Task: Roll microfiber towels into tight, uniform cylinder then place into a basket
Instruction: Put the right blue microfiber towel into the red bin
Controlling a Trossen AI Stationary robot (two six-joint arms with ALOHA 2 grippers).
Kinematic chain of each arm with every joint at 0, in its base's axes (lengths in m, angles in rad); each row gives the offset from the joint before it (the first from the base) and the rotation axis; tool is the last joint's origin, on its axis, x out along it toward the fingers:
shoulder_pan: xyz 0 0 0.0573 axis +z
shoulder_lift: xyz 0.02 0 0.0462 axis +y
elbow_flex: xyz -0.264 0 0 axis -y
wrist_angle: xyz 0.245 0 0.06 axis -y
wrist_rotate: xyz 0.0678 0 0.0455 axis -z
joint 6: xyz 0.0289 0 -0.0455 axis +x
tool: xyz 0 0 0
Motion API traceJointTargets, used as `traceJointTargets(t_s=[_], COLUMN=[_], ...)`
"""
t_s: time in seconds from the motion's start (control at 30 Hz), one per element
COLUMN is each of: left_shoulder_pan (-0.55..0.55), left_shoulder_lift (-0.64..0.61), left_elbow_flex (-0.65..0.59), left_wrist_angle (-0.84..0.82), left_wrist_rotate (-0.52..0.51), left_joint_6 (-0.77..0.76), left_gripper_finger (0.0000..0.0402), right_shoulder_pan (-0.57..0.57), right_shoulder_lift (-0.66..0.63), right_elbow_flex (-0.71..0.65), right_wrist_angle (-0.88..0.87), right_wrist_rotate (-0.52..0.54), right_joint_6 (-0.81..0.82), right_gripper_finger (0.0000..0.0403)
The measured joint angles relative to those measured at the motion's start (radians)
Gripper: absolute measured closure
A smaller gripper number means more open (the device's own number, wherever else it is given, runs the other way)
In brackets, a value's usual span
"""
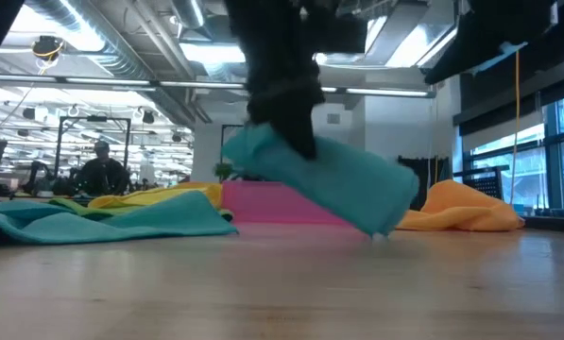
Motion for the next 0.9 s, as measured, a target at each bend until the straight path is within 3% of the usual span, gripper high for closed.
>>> traceJointTargets(t_s=[0.23, 0.53, 0.7, 0.9], left_shoulder_pan=[0.068, 0.281, 0.414, 0.524], left_shoulder_lift=[-0.002, -0.076, -0.142, -0.214], left_elbow_flex=[0.144, 0.193, 0.122, -0.149], left_wrist_angle=[-0.164, -0.124, 0.031, 0.462], left_wrist_rotate=[-0.079, -0.102, -0.043, 0.118], left_joint_6=[0.020, 0.143, 0.227, 0.338], left_gripper_finger=[0.0400, 0.0400, 0.0400, 0.0400], right_shoulder_pan=[0.014, 0.014, 0.014, 0.014], right_shoulder_lift=[-0.016, -0.016, -0.015, -0.015], right_elbow_flex=[-0.009, -0.021, -0.061, -0.096], right_wrist_angle=[-0.005, -0.006, -0.002, -0.003], right_wrist_rotate=[0.011, 0.017, 0.029, 0.029], right_joint_6=[0.014, 0.011, 0.010, 0.012], right_gripper_finger=[0.0305, 0.0305, 0.0305, 0.0305])
